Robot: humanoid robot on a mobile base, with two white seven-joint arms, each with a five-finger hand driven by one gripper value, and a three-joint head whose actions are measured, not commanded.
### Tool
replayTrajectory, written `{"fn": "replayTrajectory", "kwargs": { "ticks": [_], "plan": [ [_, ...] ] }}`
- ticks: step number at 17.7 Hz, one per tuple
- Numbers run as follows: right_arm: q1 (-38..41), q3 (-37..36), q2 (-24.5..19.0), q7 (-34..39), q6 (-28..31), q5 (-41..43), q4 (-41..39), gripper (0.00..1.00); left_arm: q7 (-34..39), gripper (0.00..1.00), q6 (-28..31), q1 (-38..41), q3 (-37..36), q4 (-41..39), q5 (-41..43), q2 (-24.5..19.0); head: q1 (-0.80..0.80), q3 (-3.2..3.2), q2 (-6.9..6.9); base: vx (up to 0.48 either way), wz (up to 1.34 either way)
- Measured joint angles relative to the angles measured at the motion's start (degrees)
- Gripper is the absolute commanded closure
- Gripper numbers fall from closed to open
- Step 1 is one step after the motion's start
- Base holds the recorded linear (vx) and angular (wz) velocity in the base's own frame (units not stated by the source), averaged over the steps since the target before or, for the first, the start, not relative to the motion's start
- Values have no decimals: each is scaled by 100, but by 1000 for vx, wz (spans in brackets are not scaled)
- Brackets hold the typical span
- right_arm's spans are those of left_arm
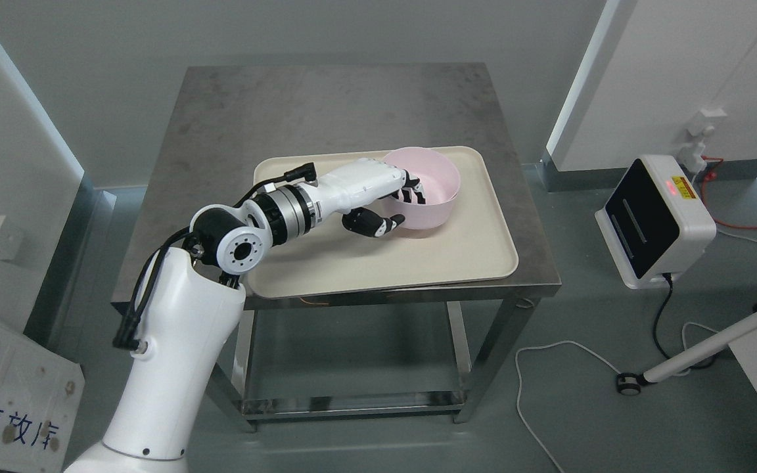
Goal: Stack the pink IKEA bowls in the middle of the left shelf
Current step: 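Lift the stacked pink bowls off the tray with the left hand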
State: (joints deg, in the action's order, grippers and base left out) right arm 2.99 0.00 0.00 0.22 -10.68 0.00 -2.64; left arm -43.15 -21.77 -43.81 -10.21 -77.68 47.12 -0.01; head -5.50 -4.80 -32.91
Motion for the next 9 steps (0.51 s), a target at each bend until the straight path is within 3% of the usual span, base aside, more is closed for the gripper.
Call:
{"fn": "replayTrajectory", "kwargs": {
  "ticks": [9],
  "plan": [
    [0, 0, 0, 1, 0, 0, 0, 0, 0, 98, -730, 146, 722, -242, -697, 1, 0, 0, 0, 0, 0]
  ]
}}
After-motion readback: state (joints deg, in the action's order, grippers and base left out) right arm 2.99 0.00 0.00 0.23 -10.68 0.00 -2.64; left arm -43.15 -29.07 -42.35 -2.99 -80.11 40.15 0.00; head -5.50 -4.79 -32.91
